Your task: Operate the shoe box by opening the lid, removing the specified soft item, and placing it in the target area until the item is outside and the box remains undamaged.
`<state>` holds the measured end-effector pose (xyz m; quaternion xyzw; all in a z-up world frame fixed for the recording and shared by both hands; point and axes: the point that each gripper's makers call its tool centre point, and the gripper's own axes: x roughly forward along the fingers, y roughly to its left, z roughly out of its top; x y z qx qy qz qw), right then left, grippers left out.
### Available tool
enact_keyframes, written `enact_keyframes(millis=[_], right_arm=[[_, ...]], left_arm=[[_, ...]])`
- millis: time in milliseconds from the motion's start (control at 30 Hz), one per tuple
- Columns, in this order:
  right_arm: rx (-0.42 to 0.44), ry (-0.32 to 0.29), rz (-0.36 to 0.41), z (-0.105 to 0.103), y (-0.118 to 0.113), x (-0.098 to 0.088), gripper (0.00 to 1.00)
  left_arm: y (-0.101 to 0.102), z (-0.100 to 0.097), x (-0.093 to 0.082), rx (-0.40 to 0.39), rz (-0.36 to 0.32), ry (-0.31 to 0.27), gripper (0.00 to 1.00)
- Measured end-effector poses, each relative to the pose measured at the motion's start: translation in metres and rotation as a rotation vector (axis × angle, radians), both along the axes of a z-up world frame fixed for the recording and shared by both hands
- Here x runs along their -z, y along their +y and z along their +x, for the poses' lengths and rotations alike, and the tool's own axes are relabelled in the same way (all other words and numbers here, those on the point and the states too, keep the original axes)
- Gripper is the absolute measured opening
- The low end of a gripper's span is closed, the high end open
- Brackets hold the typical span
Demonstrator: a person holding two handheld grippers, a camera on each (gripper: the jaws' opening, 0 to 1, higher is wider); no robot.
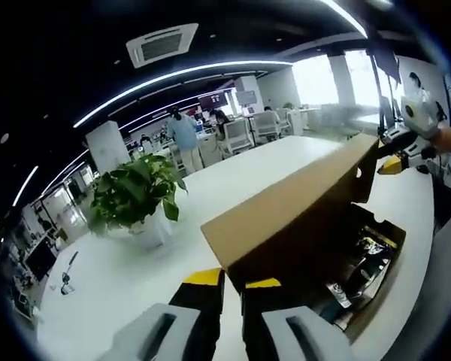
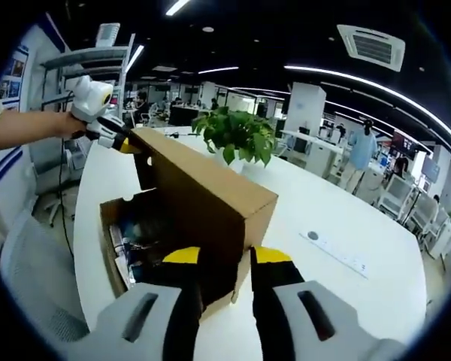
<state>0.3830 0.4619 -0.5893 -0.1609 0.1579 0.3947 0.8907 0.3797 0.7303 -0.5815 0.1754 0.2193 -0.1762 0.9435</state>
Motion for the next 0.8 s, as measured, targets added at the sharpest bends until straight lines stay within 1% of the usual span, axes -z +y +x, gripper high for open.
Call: enact_keyframes(millis=[133,167,333,467,633,733,767,800], right_arm=[[0.007,0.0,0.001,0.006,-0.003,0.002,0.16],[0.011,0.013,-0.004,0.007,-0.003,0.006,0.15],[0.017,0.04,-0.016,0.006,-0.004,0.021,0.15],[0.04,0.086,0.007,0.008,-0.009,0.033,0.13],[0.061,0.096,-0.024,0.01,-0.015,0.047,0.07],[0.078,0.115,-0.045,0.01,-0.02,0.059,0.05],[0.096,0.127,-0.05,0.01,-0.023,0.063,0.04],[0.101,0.123,-0.055,0.011,-0.024,0.065,0.03]], left_arm=[[0.002,0.005,-0.001,-0.012,-0.003,-0.002,0.06],[0.002,0.005,-0.001,-0.013,-0.004,-0.002,0.06],[0.002,0.008,-0.001,-0.015,-0.014,-0.003,0.06],[0.003,0.01,-0.002,-0.017,-0.015,-0.005,0.06],[0.002,0.015,-0.002,-0.021,-0.015,-0.007,0.06],[0.003,0.019,-0.002,-0.025,-0.023,-0.005,0.06],[0.003,0.02,-0.002,-0.025,-0.024,-0.004,0.06],[0.003,0.021,-0.002,-0.025,-0.025,-0.003,0.06]])
